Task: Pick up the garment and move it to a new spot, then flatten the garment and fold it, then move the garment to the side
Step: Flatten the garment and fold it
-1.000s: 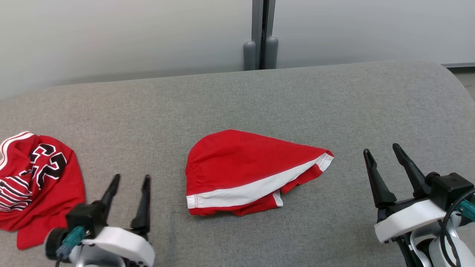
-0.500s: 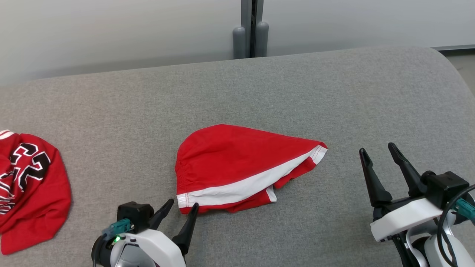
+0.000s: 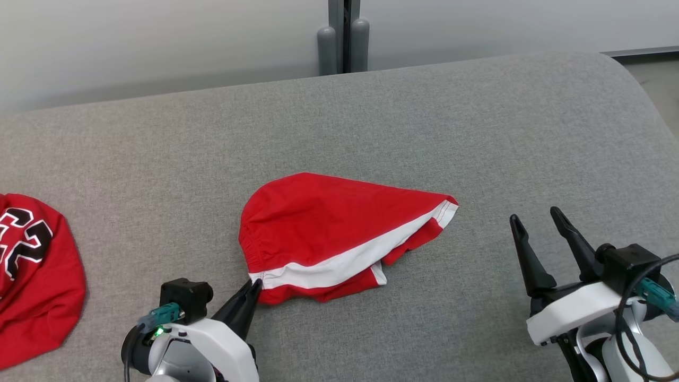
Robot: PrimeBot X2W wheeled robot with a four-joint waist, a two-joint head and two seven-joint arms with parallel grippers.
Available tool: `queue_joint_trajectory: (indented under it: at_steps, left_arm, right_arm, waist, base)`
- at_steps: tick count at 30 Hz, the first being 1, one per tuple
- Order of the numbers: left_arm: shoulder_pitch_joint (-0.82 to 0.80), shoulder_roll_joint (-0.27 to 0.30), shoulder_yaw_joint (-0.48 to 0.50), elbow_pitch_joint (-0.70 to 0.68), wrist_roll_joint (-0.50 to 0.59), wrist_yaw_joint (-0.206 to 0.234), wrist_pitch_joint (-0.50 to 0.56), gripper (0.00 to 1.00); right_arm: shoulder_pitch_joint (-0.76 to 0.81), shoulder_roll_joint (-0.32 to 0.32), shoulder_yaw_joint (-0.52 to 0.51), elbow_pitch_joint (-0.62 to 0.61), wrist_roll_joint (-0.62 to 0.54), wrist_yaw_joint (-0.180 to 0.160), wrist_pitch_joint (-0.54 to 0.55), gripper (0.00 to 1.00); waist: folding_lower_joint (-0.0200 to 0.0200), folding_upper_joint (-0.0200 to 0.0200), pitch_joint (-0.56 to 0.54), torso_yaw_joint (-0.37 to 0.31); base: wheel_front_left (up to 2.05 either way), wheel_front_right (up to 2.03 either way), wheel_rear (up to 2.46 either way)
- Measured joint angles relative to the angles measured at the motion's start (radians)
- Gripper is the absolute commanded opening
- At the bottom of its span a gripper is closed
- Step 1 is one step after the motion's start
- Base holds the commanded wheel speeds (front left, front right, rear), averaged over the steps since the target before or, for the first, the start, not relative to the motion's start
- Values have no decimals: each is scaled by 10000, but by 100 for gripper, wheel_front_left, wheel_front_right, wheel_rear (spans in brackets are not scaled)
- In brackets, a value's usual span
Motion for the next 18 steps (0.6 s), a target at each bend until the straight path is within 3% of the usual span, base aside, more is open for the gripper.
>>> queue_joint_trajectory:
  at_steps: [8,18]
  left_arm:
    - [-324,104,4,-219,188,40,-81,0]
    - [-1012,136,-104,-213,431,-65,-288,0]
  right_arm:
    - [-663,-178,443,1060,203,0,63,100]
    - [-2572,-399,2019,3505,1072,0,-123,100]
  waist:
    - [0,0,417,155]
    - [0,0,1537,575]
  base:
    - [0,0,0]
    - [0,0,0]
